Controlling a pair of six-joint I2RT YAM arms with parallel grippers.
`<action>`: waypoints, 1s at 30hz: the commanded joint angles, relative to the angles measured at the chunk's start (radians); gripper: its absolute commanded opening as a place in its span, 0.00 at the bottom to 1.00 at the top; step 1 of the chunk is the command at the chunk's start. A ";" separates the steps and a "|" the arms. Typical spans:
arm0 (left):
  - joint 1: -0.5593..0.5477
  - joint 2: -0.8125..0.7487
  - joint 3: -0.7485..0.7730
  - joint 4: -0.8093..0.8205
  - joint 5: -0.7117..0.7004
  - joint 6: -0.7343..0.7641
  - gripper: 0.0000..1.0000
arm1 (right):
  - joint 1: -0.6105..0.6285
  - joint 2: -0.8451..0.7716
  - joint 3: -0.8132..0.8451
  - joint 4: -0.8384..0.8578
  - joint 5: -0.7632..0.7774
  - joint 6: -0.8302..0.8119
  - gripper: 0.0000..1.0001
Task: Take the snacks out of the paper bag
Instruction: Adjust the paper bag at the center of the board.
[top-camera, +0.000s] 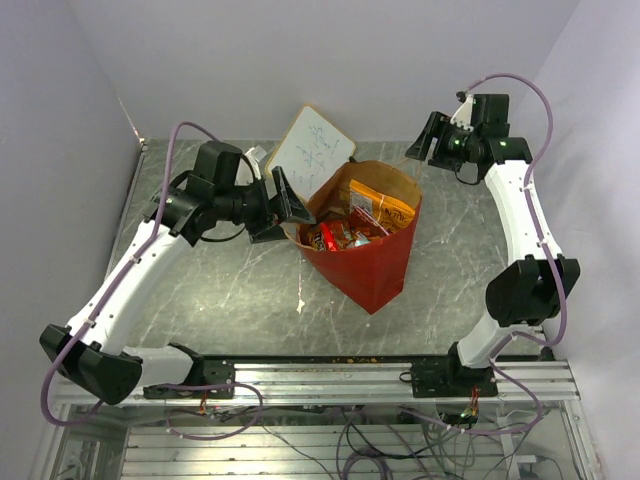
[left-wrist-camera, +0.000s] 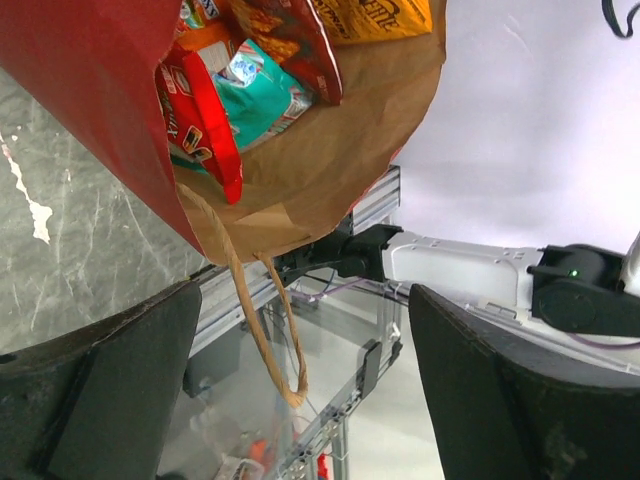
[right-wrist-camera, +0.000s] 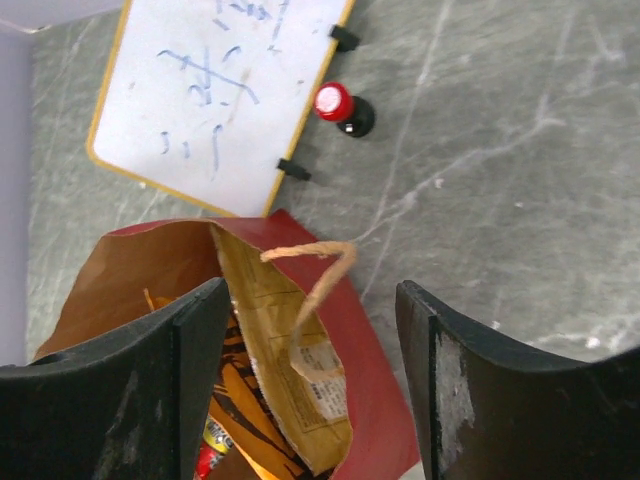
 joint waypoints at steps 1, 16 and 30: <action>-0.027 -0.018 0.016 -0.020 -0.027 0.023 0.94 | -0.012 0.040 -0.018 0.106 -0.177 0.011 0.63; -0.097 -0.037 -0.009 -0.025 -0.097 -0.052 0.35 | -0.010 -0.046 -0.051 0.099 -0.230 -0.030 0.00; 0.170 -0.035 0.216 -0.307 -0.199 0.120 0.07 | 0.261 -0.273 -0.162 0.067 -0.273 0.082 0.00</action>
